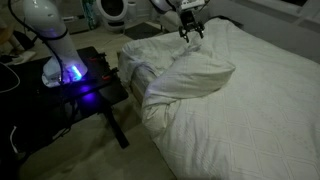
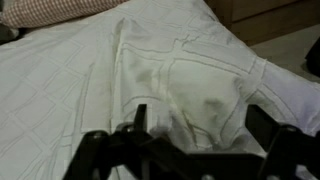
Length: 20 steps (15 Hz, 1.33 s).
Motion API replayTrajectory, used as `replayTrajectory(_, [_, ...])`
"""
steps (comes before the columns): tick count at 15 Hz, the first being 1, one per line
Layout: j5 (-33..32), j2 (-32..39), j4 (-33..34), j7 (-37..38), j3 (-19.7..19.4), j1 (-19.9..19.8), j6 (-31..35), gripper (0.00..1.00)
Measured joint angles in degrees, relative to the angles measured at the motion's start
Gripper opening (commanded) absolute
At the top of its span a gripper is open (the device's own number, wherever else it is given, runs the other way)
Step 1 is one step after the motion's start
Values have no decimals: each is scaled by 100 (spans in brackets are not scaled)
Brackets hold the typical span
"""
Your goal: Move the left side of the blanket to the right
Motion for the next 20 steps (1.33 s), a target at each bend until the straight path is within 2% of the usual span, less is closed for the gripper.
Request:
replayTrajectory(3, [-172, 38, -52, 0, 34, -21, 190, 100])
replayTrajectory(9, [212, 189, -43, -247, 153, -337, 220, 100])
replayTrajectory(12, [495, 259, 48, -993, 236, -499, 293, 100])
replayTrajectory(16, [1386, 320, 384, -2374, 433, -771, 327, 100])
replayTrajectory(20, [2104, 330, 745, -3386, 444, -863, 327, 100])
